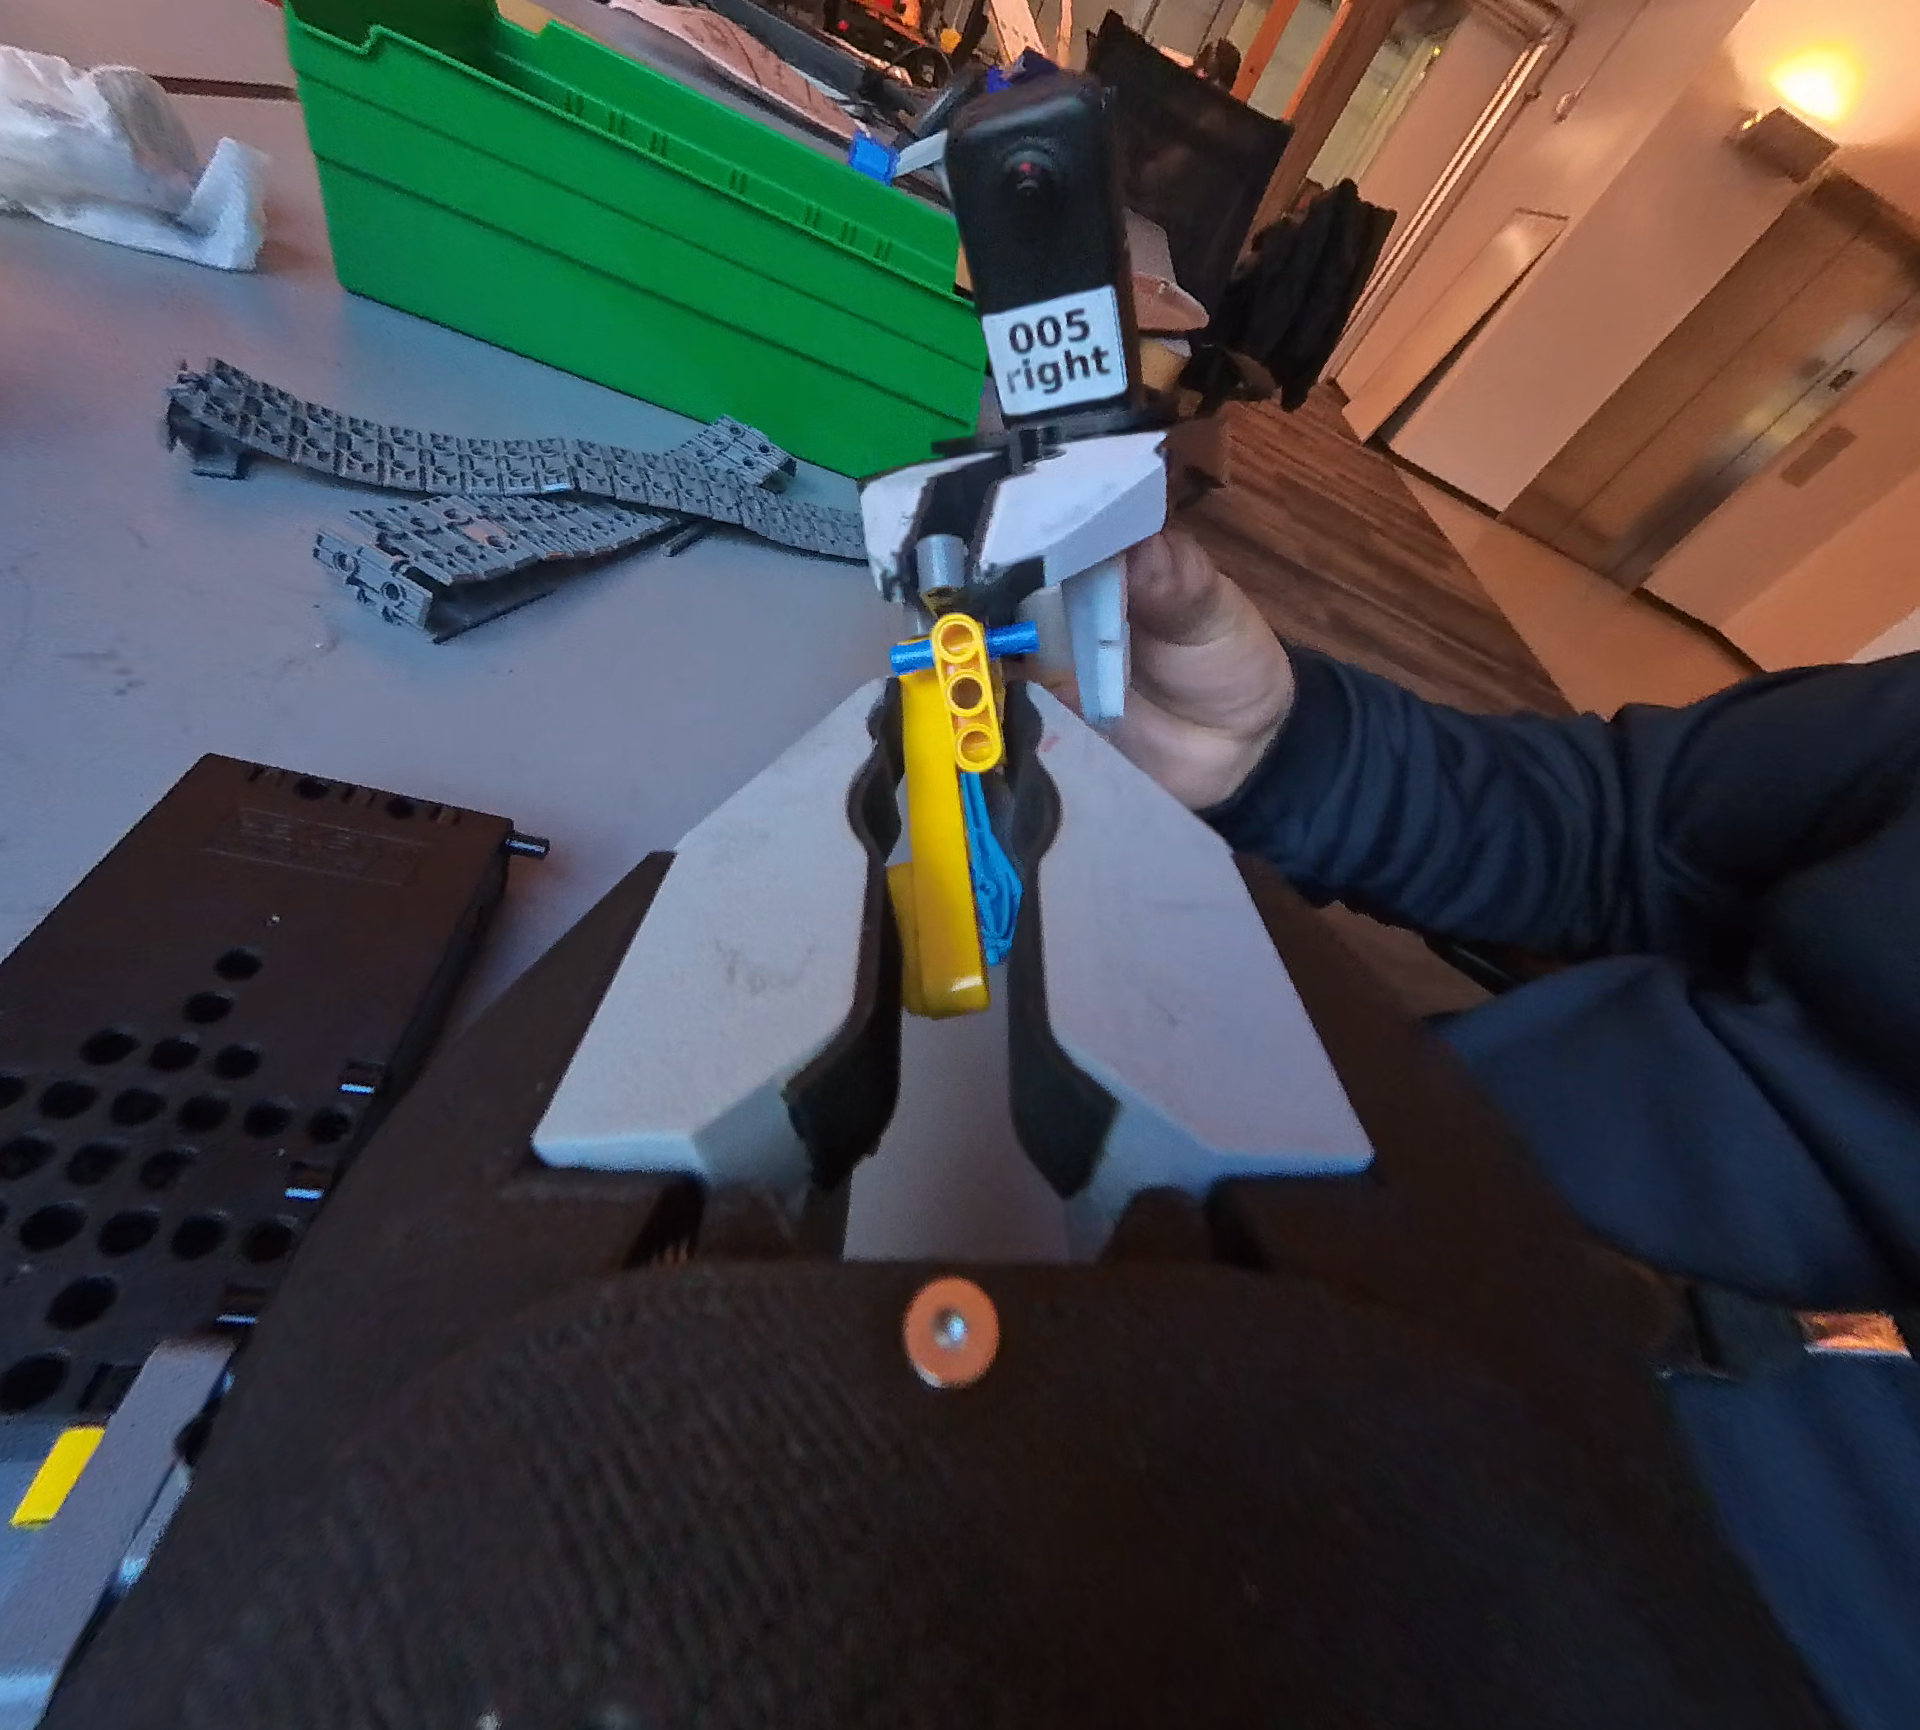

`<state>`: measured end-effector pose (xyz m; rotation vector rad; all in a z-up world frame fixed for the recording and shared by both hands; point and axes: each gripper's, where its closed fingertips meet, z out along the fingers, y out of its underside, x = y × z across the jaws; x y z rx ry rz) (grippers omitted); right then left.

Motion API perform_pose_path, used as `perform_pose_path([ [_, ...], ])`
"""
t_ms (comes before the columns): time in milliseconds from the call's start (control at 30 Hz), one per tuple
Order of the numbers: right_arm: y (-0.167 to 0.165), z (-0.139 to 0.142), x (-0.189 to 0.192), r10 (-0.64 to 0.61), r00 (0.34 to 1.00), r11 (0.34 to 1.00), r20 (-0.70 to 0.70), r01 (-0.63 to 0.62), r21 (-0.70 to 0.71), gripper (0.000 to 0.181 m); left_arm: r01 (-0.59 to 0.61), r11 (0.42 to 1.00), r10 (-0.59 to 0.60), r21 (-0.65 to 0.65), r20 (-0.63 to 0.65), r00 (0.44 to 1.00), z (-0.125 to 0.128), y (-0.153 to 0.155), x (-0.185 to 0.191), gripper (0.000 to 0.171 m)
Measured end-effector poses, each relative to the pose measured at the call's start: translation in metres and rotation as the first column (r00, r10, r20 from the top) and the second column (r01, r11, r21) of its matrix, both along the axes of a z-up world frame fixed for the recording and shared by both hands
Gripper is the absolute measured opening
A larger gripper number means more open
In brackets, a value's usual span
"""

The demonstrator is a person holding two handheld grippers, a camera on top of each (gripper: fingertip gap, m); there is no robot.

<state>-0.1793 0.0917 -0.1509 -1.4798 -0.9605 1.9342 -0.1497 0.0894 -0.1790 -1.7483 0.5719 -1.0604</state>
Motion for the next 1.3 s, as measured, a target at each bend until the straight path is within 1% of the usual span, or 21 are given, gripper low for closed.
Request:
perform_pose_path([
  [267, 0.009, 0.006, -0.006, -0.108, 0.993, 0.993, -0.04, 0.106, -0.042, 0.002, -0.042, 0.999, 0.042, 0.009, 0.05, 0.998, 0.007, 0.005, -0.006, 0.018],
  [433, 0.011, 0.009, -0.007, -0.112, 0.992, 0.99, -0.063, 0.106, -0.092, 0.002, -0.056, 0.998, 0.056, -0.005, 0.083, 0.995, 0.009, 0.007, -0.007, 0.018],
  [500, 0.009, 0.007, -0.007, -0.102, 0.994, 0.994, -0.045, 0.101, -0.031, 0.003, -0.037, 0.999, 0.039, -0.024, 0.086, 0.996, 0.007, 0.007, -0.006, 0.018],
  [533, 0.008, 0.004, -0.008, -0.073, 0.997, 0.997, -0.004, 0.073, -0.006, 0.004, -0.023, 0.999, 0.026, -0.039, 0.083, 0.996, 0.004, 0.006, -0.007, 0.018],
  [567, 0.008, 0.002, -0.007, -0.043, 0.998, 0.999, 0.04, 0.043, -0.004, 0.005, -0.012, 0.999, 0.016, -0.048, 0.08, 0.997, 0.001, 0.005, -0.007, 0.018],
  [600, 0.01, 0.003, -0.003, -0.04, 0.998, 0.999, 0.055, 0.04, -0.005, 0.005, -0.003, 0.998, 0.007, -0.056, 0.085, 0.996, -0.001, 0.004, -0.006, 0.018],
  [633, 0.017, 0.007, 0.003, -0.067, 0.997, 0.998, 0.041, 0.067, -0.001, 0.005, 0.003, 0.998, 0.003, -0.062, 0.089, 0.996, -0.002, 0.004, -0.005, 0.017],
  [667, 0.023, 0.013, 0.011, -0.098, 0.995, 0.995, 0.026, 0.097, 0.007, 0.01, 0.01, 0.997, -0.004, -0.071, 0.084, 0.996, -0.003, 0.004, -0.004, 0.017],
  [700, 0.027, 0.015, 0.019, -0.109, 0.993, 0.994, 0.033, 0.108, 0.03, 0.018, 0.015, 0.997, -0.009, -0.075, 0.074, 0.997, -0.005, 0.004, -0.004, 0.017],
  [733, 0.028, 0.014, 0.027, -0.1, 0.993, 0.993, 0.064, 0.095, 0.073, 0.022, 0.014, 0.997, -0.009, -0.075, 0.066, 0.998, -0.005, 0.005, -0.005, 0.017],
  [800, 0.022, 0.003, 0.045, -0.069, 0.982, 0.981, 0.174, 0.035, 0.193, 0.025, 0.024, 0.996, -0.019, -0.083, 0.055, 0.998, -0.006, 0.004, -0.007, 0.017],
  [867, 0.018, -0.023, 0.069, -0.098, 0.935, 0.94, 0.341, -0.025, 0.341, 0.029, 0.017, 0.995, -0.015, -0.094, 0.022, 1.0, -0.01, 0.006, -0.012, 0.017],
  [900, 0.019, -0.04, 0.082, -0.144, 0.892, 0.909, 0.429, -0.052, 0.413, 0.029, -0.002, 0.996, 0.001, -0.088, -0.01, 1.0, -0.013, 0.008, -0.015, 0.017],
  [967, 0.026, -0.072, 0.11, -0.259, 0.784, 0.848, 0.565, -0.095, 0.521, 0.032, -0.025, 0.999, 0.021, -0.044, -0.089, 0.996, -0.018, 0.011, -0.019, 0.017],
  [1000, 0.025, -0.083, 0.122, -0.284, 0.745, 0.825, 0.604, -0.132, 0.549, 0.037, -0.009, 0.999, 0.004, -0.046, -0.115, 0.993, -0.02, 0.009, -0.017, 0.017],
  [1067, 0.021, -0.097, 0.132, -0.307, 0.717, 0.795, 0.626, -0.169, 0.583, 0.039, -0.017, 1.0, 0.014, -0.017, -0.174, 0.985, -0.024, 0.01, -0.017, 0.017],
  [1167, 0.021, -0.113, 0.137, -0.354, 0.675, 0.744, 0.647, -0.216, 0.632, 0.042, -0.029, 0.999, 0.04, 0.045, -0.274, 0.961, -0.033, 0.012, -0.017, 0.017],
  [1200, 0.023, -0.114, 0.136, -0.38, 0.66, 0.747, 0.648, -0.195, 0.636, 0.036, -0.043, 0.995, 0.068, 0.086, -0.304, 0.95, -0.034, 0.014, -0.018, 0.017],
  [1233, 0.024, -0.114, 0.134, -0.392, 0.635, 0.791, 0.666, -0.136, 0.596, 0.02, -0.058, 0.991, 0.095, 0.12, -0.329, 0.939, -0.035, 0.016, -0.02, 0.017],
  [1267, 0.015, -0.113, 0.13, -0.345, 0.635, 0.864, 0.691, -0.072, 0.498, 0.007, -0.061, 0.988, 0.108, 0.143, -0.348, 0.931, -0.035, 0.017, -0.02, 0.017],
  [1300, -0.003, -0.108, 0.122, -0.254, 0.674, 0.929, 0.694, -0.029, 0.369, 0.008, -0.057, 0.988, 0.107, 0.147, -0.359, 0.927, -0.036, 0.016, -0.019, 0.017],
])
